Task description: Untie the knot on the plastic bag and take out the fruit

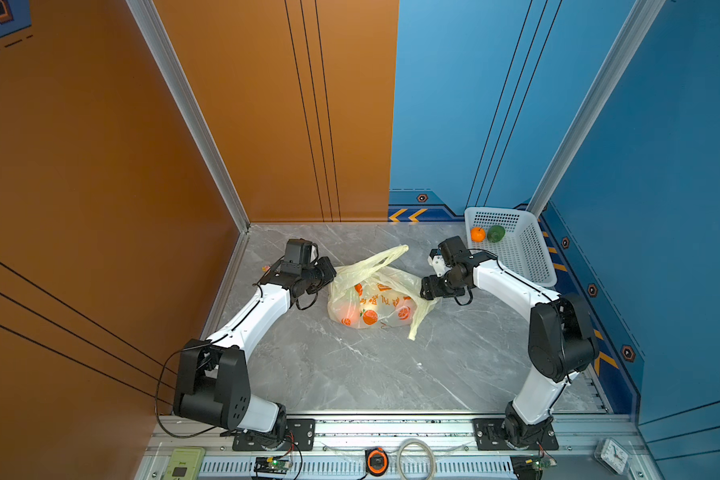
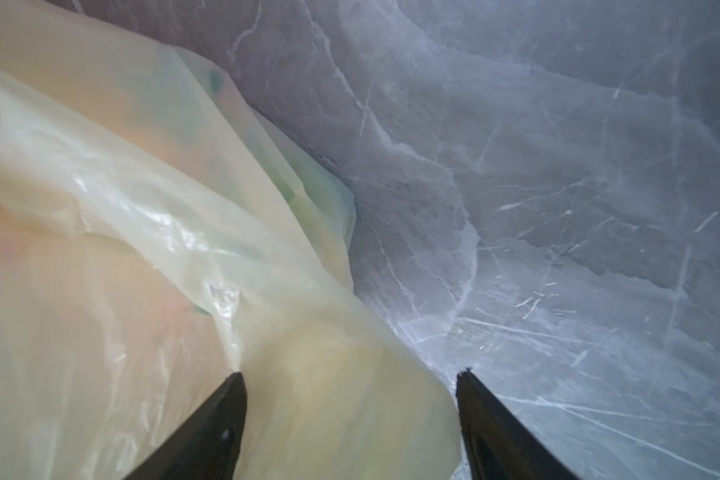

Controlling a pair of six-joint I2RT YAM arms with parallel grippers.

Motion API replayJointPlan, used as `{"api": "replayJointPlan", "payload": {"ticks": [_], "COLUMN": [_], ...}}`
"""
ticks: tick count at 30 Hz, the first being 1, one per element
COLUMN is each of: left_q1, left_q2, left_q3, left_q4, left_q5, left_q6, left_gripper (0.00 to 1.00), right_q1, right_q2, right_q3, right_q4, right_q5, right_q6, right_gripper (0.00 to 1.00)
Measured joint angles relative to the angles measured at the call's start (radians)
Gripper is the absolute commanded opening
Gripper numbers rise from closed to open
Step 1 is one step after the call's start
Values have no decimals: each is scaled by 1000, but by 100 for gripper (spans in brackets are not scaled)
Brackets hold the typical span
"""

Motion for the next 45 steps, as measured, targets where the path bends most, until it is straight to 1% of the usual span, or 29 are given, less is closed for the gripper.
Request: {"api": "replayJointPlan", "payload": {"ticks": [6,9,11,14,19,20,23,24,25,27,29,31,33,38,40,42,45], "left_q1": [0,0,0,0,4,6,9,9,6,-6,-33,-73,-121,-237,-274,-306,-350], "left_q2": [0,0,0,0,0,0,-1,-3,-5,-8,-8,-7,-4,66,106,151,223], "left_q3": [0,0,0,-1,-6,-6,-4,-1,6,43,114,193,269,443,478,506,555], "left_q4": [66,88,102,125,146,141,94,66,31,-49,-133,-188,-225,-307,-348,-397,-476], "left_q5": [43,59,65,76,85,84,50,31,7,-51,-119,-172,-202,-240,-260,-286,-355], "left_q6": [0,-5,-11,-20,-30,-29,-8,1,16,50,108,172,241,416,483,547,636], "left_gripper": [0,0,0,0,0,13,56,65,71,81,90,95,97,90,90,92,93], "right_q1": [35,61,77,90,86,86,86,86,86,85,82,79,76,62,53,44,33], "right_q2": [-80,-92,-92,-74,-12,-6,-2,-2,-2,-2,-2,-2,-2,-2,-2,-2,-2], "right_q3": [11,23,27,52,93,93,93,93,93,93,93,93,93,93,93,93,93], "right_q4": [58,96,118,127,142,137,124,120,116,108,105,103,103,103,103,103,103], "right_q5": [-63,-97,-112,-138,-153,-150,-137,-129,-122,-114,-110,-106,-105,-105,-108,-111,-124], "right_q6": [-21,-34,-40,-38,-37,-37,-40,-41,-41,-40,-40,-40,-40,-40,-40,-39,-39], "right_gripper": [81,81,81,77,79,80,78,78,78,78,78,78,78,78,79,79,79]}}
